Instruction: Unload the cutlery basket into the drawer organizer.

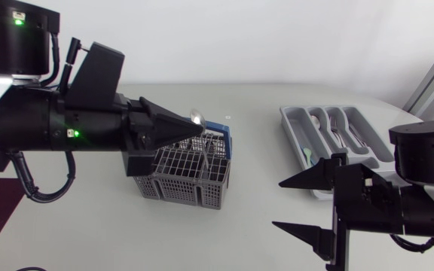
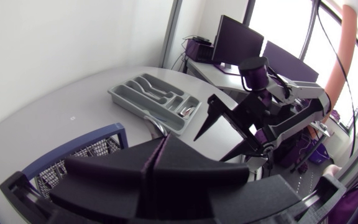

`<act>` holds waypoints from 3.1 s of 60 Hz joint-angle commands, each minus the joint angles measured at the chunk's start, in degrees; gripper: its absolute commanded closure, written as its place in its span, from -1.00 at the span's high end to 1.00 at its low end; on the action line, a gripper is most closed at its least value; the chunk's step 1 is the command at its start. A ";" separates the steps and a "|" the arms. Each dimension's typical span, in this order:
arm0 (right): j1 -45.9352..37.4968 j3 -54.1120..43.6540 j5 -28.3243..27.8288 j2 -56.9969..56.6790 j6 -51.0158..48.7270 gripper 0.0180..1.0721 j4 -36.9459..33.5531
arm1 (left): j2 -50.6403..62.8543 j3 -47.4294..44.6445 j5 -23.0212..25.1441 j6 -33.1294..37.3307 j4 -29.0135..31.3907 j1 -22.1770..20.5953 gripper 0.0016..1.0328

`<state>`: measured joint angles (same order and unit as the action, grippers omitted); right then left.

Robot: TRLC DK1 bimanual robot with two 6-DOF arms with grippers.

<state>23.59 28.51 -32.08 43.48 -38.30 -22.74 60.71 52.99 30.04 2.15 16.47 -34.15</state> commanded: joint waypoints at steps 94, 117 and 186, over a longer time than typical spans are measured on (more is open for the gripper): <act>2.60 20.88 -24.97 26.48 -21.99 0.10 -18.30 | 17.25 11.26 21.02 34.06 19.39 -5.31 -0.78; 1.72 24.22 -26.99 29.90 -25.68 -0.15 -20.32 | 19.98 14.77 24.98 36.34 23.35 -3.29 -0.78; 1.01 26.24 -27.08 31.31 -32.71 -0.89 -30.26 | 23.05 20.48 27.00 35.90 25.72 0.49 0.80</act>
<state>24.69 54.50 -58.72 74.39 -69.56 -51.99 83.02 71.05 56.66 38.15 42.46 -34.22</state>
